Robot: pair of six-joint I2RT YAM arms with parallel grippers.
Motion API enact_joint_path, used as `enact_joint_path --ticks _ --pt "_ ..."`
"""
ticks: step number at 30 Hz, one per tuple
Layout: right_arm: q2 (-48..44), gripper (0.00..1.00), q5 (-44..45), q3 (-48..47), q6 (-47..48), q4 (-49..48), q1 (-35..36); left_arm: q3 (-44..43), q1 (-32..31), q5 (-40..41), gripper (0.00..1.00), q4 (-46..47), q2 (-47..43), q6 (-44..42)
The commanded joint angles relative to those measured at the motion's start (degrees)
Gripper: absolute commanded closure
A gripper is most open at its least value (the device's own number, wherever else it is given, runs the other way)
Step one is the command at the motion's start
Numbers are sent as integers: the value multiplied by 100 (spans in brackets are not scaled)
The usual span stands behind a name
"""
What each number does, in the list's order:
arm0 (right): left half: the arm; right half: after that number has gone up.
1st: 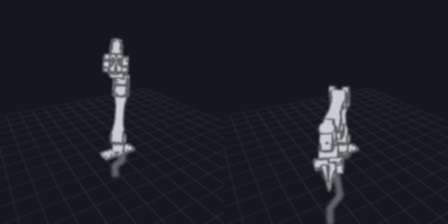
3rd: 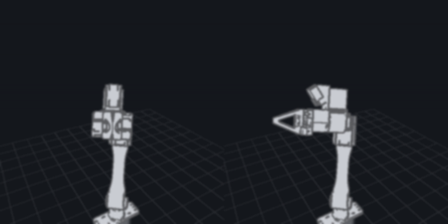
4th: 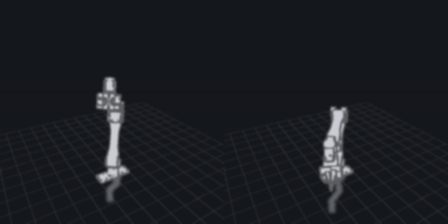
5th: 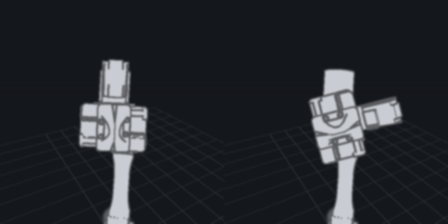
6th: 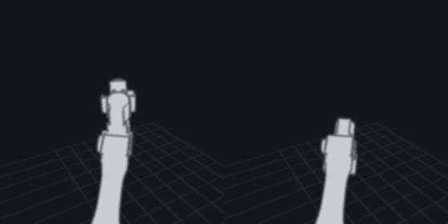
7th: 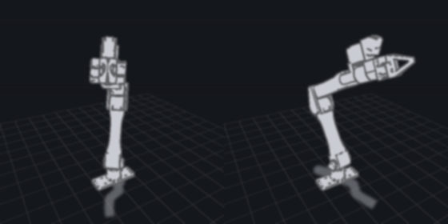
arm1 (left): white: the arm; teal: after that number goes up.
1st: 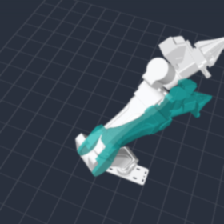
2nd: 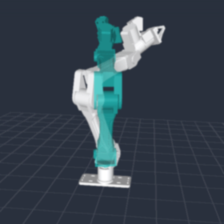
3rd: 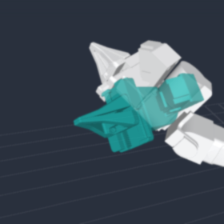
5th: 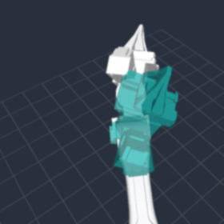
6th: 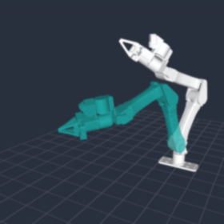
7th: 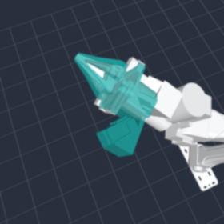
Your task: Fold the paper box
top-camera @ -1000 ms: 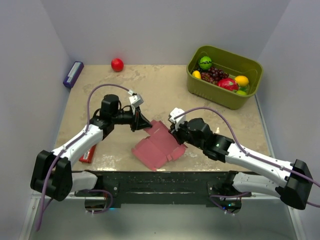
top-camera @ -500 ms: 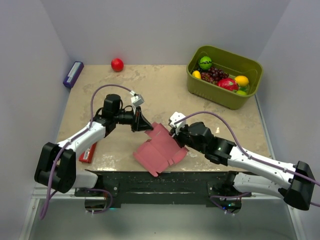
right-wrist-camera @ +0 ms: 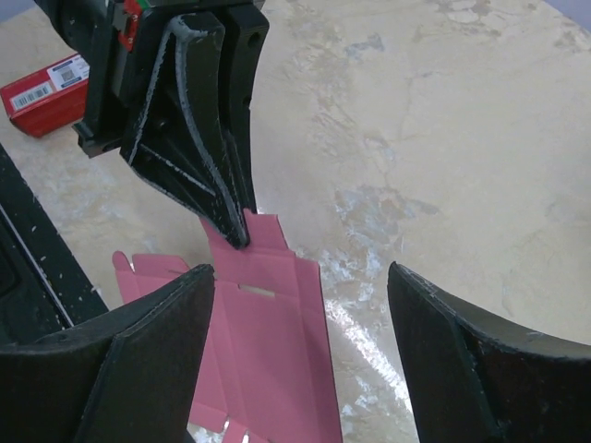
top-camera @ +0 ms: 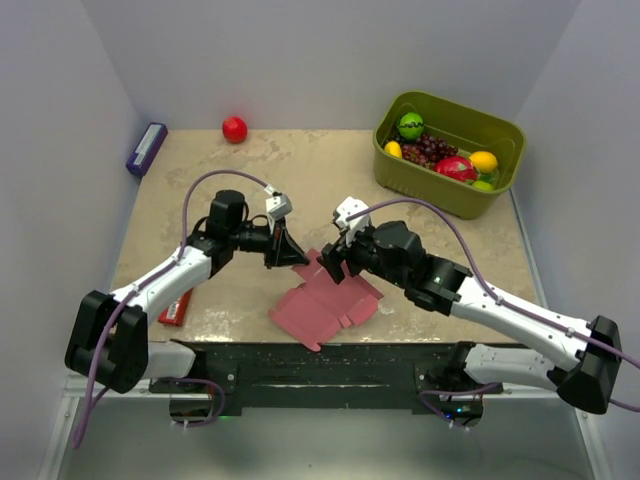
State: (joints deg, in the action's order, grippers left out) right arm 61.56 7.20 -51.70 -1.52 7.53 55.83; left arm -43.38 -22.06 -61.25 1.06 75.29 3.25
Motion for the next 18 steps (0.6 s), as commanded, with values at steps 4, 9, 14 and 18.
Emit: enact_joint_path --ticks 4,9,14,18 --pt "549 31 -702 -472 301 11 -178 -162 -52 -273 100 43 -190 -166" --pt "638 39 -711 -490 398 82 -222 -171 -52 -282 100 43 -198 -166" --pt "594 52 -711 -376 424 108 -240 -171 -52 -255 100 43 -181 -166" --pt "533 74 -860 -270 433 82 -240 -171 -52 -203 100 43 -155 -149"
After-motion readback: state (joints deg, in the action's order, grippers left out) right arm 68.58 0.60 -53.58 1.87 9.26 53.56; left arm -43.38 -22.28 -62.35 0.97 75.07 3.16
